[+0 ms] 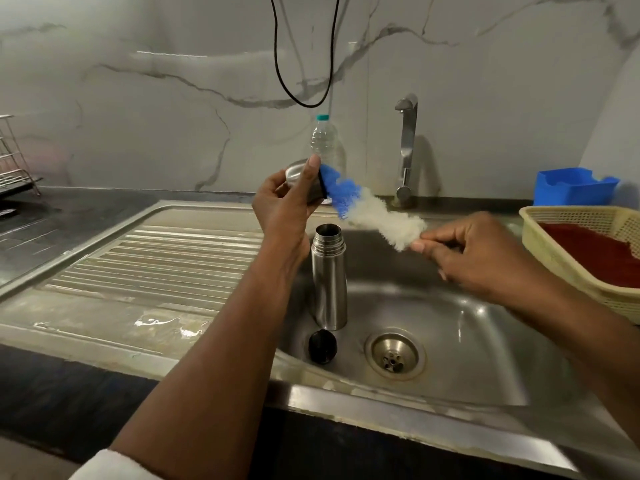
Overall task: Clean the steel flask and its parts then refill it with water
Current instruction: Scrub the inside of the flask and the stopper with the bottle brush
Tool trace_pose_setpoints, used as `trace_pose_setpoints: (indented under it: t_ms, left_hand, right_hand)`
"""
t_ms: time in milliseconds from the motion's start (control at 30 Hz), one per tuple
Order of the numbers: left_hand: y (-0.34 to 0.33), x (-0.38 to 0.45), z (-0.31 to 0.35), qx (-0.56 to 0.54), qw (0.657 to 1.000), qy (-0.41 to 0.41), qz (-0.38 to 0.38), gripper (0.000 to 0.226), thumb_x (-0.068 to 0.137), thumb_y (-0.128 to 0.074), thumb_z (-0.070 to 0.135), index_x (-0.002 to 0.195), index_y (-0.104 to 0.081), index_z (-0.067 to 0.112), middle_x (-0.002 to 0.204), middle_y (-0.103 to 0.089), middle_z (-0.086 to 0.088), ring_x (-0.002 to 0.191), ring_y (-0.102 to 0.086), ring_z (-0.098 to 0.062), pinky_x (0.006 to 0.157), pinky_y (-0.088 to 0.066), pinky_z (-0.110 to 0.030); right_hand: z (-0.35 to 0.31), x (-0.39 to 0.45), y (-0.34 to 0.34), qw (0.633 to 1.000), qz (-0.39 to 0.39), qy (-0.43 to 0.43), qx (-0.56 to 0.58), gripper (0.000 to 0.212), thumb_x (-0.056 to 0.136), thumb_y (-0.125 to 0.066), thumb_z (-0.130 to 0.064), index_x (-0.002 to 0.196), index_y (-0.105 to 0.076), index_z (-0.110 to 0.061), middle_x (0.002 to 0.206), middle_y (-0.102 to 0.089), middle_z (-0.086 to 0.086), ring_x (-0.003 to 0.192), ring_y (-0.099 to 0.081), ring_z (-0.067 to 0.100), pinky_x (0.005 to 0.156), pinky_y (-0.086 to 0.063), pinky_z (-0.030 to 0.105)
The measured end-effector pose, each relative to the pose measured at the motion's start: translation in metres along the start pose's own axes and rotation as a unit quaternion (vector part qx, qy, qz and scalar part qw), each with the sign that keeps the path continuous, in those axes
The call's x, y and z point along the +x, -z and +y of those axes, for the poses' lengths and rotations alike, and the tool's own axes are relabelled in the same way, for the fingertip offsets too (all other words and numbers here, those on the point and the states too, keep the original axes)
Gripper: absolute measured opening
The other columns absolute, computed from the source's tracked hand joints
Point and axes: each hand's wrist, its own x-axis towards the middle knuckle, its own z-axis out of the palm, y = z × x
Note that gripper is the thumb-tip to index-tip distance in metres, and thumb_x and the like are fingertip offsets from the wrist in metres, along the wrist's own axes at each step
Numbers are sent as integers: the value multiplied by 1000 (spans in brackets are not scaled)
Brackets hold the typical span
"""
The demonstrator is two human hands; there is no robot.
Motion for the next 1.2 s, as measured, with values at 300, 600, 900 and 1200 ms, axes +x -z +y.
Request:
trace_pose_setpoints:
  t_ms: [300, 600, 900, 1200]
  left_hand:
    - [10, -5, 16, 27, 996, -74, 42, 63, 58, -103, 17, 108, -65, 8, 105, -78, -14, 96, -79, -27, 90, -64, -49]
    - [24, -45, 34, 188, 980, -41, -55, 50, 78, -89, 24, 119, -72, 2, 99, -77, -6, 78, -74, -5, 62, -52, -13]
    - [56, -74, 7, 578, 733, -36, -356, 69, 57, -93, 62, 116, -76, 30, 107, -78, 13, 99, -71, -5, 91, -59, -32]
    - [36, -69, -41, 754, 418, 2, -506, 46, 64, -98, 35, 96, -67, 25, 94, -66, 8, 87, -65, -12, 74, -58, -29]
  right_hand:
    - [14, 4, 15, 988, 122, 40, -84, 18, 93, -77, -31, 109, -82, -25, 100, -80, -4, 89, -72, 16, 87, -62, 43]
    - [34, 9, 13, 984, 164, -7, -62, 12, 95, -74, -34, 100, -83, -27, 76, -75, -6, 71, -69, 18, 74, -61, 44]
    - [37, 10, 14, 984, 172, -24, -44, 15, 95, -72, -39, 98, -82, -27, 73, -73, -8, 69, -68, 18, 72, -61, 42]
    - [44, 15, 9, 987, 142, -52, -58, 13, 95, -73, -33, 96, -82, -24, 74, -74, -4, 73, -72, 21, 78, -63, 42]
